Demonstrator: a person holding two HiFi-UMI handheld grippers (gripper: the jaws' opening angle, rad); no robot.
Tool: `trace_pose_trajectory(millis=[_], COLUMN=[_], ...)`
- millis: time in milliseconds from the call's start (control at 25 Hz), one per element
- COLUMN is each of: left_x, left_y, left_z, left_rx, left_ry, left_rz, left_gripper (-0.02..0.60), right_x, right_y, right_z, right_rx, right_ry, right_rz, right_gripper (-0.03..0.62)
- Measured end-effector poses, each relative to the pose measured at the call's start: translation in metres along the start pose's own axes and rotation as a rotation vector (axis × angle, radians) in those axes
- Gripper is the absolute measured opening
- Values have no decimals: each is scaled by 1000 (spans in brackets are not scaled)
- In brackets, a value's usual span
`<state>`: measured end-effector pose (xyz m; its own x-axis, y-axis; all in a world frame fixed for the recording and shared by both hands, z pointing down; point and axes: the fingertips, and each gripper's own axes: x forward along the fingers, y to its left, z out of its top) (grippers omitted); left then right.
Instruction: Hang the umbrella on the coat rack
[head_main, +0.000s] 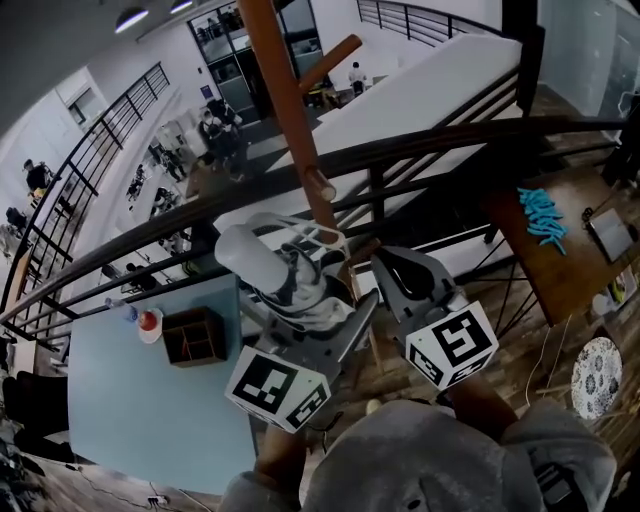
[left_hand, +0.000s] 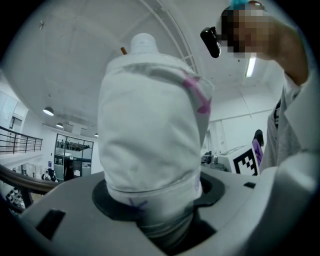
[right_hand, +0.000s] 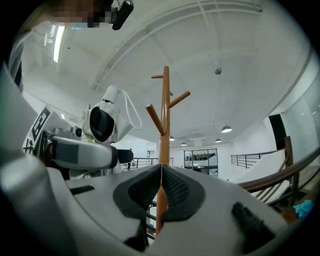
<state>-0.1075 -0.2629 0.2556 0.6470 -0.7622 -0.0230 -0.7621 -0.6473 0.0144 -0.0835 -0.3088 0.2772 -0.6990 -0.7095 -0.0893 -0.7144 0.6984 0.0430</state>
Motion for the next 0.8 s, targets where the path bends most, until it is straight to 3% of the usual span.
trace_pose_trajectory(millis=[440, 800], left_x=[14, 15], left_y=[6, 30], left_z=[28, 35], left_rx=[60, 53], left_ry=[-21, -20], left_rz=[-43, -1], left_gripper=[285, 285], right_x=[11, 33], right_y=[-14, -10], right_z=[0, 1], right_rx=[14, 9], right_ry=[-12, 1], right_rz=[-14, 20], right_gripper=[25, 25])
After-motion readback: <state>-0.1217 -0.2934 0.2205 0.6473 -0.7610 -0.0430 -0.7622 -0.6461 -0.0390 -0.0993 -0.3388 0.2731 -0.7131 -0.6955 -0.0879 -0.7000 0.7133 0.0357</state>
